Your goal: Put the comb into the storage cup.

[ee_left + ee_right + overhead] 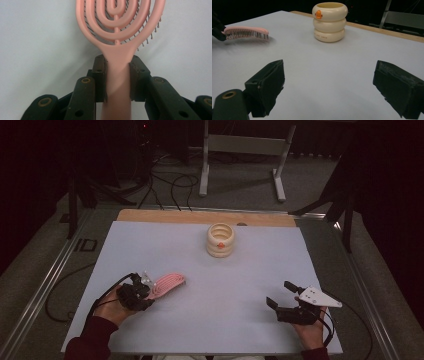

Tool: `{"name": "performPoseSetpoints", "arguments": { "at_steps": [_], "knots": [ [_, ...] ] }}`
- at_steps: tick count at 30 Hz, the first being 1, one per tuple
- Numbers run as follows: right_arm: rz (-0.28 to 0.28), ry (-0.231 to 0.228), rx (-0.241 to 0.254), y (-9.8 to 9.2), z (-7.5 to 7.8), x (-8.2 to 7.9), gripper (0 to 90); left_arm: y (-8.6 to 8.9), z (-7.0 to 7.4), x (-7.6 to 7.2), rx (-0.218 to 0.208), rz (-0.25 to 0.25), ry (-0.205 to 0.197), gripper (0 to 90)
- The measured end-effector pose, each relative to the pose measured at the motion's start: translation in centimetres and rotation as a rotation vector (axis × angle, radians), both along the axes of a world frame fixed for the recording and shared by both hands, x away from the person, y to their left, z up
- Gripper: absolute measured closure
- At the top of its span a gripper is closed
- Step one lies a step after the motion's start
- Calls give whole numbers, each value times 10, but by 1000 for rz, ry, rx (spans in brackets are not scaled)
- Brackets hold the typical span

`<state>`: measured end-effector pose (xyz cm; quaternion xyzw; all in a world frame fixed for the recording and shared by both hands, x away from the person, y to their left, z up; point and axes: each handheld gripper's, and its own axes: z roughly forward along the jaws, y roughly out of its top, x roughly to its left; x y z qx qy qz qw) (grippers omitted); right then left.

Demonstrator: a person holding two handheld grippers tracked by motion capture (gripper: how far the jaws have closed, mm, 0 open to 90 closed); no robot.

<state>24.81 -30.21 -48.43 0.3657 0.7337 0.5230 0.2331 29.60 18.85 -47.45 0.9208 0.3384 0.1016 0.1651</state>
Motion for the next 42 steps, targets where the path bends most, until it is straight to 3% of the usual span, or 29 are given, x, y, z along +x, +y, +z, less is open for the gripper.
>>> {"name": "performPoseSetpoints", "arguments": {
  "at_steps": [9, 17, 23, 26, 38, 42],
  "knots": [
    [-1, -2, -1, 0, 0, 0, 101, -3, 3, -2, 15, 41, -85, 727],
    [-1, -1, 0, 0, 0, 0, 101, -2, 6, -2, -9, 67, -116, 735],
    [-1, -1, -1, 0, 0, 0, 101, -2, 9, -2, -63, 81, -139, 738],
    [1, -1, -1, 0, 0, 0, 101, -3, 11, -1, -113, 92, -159, 739],
    [6, 3, -2, 2, -1, 1, 101, -7, 12, 1, -208, 99, -195, 740],
    [8, 13, -1, 6, -1, 4, 101, -8, 13, 1, -250, 115, -232, 740]
  ]
}}
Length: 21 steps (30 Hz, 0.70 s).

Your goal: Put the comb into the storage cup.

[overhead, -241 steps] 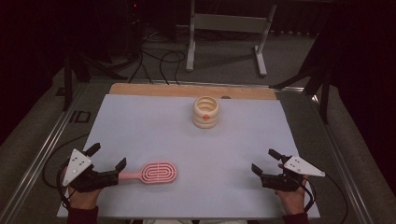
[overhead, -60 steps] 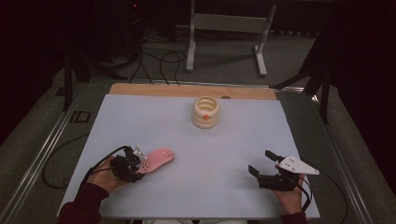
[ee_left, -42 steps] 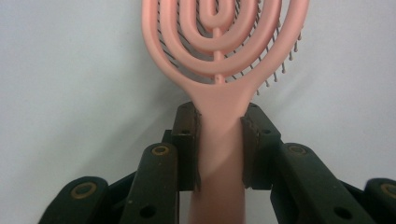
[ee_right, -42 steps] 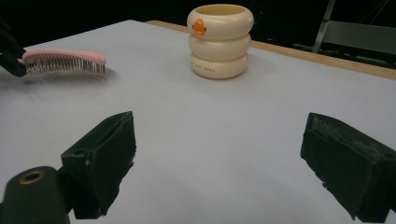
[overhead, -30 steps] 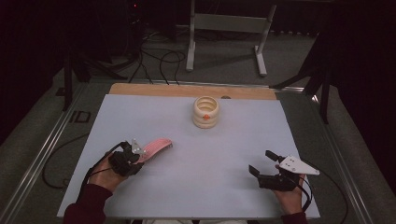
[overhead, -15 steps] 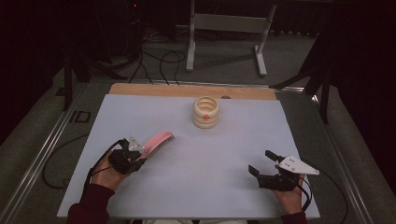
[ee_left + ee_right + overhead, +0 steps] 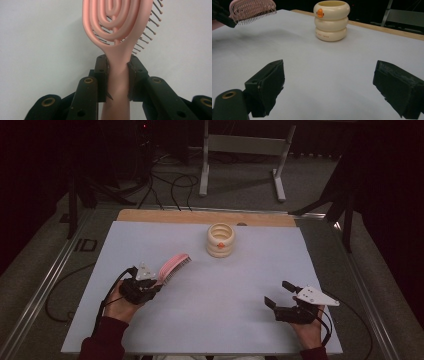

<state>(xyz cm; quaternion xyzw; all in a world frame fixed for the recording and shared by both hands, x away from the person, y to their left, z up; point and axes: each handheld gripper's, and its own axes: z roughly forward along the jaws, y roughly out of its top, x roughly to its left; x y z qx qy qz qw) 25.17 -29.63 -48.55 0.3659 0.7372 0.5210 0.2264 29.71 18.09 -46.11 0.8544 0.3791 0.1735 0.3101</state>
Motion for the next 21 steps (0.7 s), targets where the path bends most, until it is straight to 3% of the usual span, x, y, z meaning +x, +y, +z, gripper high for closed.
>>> {"name": "performPoseSetpoints", "arguments": {
  "at_steps": [5, 10, 21],
  "knots": [
    [11, 14, -4, 6, 3, 3, 100, 0, 3, 0, -42, 8, -30, 740],
    [26, 21, 0, 11, 8, 7, 100, -1, 6, 0, -58, 9, -56, 741],
    [64, 38, 54, 22, 20, 18, 100, -5, 11, -2, -94, -1, -85, 741]
  ]
}}
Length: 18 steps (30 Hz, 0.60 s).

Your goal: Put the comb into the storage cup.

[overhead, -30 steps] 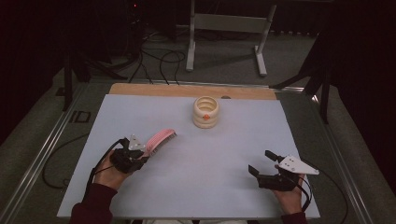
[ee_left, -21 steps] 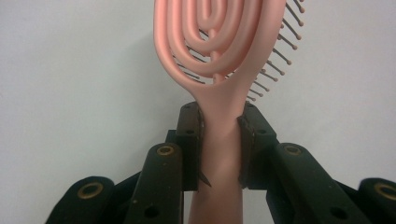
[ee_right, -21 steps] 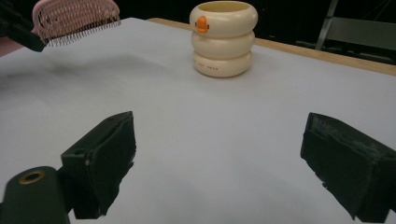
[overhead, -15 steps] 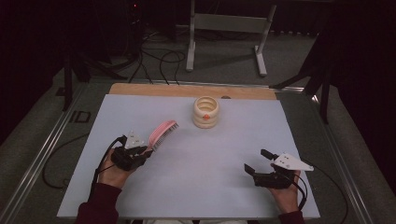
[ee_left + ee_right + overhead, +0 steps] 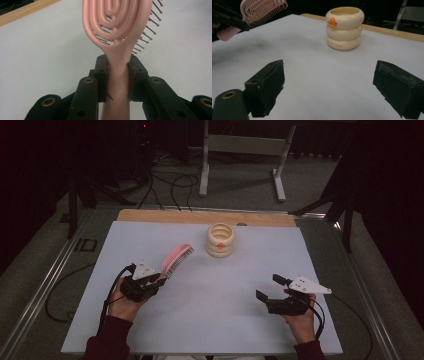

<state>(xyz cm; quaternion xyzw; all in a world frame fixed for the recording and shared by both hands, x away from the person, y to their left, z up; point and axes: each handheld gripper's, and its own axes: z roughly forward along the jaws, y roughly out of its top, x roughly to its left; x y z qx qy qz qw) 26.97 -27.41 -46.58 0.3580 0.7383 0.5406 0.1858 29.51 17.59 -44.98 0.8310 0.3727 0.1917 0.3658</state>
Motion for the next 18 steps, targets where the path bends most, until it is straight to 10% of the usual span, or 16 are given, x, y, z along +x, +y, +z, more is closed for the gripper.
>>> {"name": "performPoseSetpoints", "arguments": {
  "at_steps": [18],
  "knots": [
    [42, -16, 0, 16, 17, 15, 99, -4, 6, -1, -53, -36, -27, 742]
  ]
}}
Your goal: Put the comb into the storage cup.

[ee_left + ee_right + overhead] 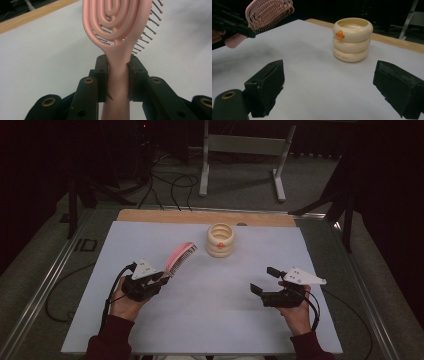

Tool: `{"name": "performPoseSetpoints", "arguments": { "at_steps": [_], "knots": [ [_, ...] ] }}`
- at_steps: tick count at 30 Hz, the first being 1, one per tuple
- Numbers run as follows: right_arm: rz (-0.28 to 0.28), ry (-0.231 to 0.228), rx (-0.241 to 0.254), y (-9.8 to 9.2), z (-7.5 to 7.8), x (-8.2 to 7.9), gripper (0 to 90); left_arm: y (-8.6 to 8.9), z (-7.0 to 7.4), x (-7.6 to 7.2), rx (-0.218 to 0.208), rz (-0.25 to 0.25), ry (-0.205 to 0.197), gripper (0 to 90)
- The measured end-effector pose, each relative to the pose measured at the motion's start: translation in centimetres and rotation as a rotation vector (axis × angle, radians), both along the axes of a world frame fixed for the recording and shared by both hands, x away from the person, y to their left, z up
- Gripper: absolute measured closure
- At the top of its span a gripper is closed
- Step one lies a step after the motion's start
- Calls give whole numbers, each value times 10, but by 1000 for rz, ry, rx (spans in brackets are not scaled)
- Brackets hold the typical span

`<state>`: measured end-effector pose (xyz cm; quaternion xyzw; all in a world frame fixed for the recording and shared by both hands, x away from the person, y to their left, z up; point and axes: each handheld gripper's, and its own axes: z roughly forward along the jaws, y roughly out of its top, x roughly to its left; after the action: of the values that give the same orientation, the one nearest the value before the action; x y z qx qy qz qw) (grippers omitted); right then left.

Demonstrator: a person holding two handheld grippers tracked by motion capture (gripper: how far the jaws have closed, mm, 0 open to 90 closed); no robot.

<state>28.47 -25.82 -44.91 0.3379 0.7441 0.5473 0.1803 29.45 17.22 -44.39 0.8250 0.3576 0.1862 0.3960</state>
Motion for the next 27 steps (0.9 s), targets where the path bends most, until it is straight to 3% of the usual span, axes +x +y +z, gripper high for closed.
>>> {"name": "performPoseSetpoints", "arguments": {
  "at_steps": [12, 27],
  "knots": [
    [47, -28, -11, 17, 17, 9, 98, -4, 5, -2, -58, -57, -2, 742],
    [114, -41, -3, 39, 28, 18, 98, -10, 9, -3, -113, -123, 5, 743]
  ]
}}
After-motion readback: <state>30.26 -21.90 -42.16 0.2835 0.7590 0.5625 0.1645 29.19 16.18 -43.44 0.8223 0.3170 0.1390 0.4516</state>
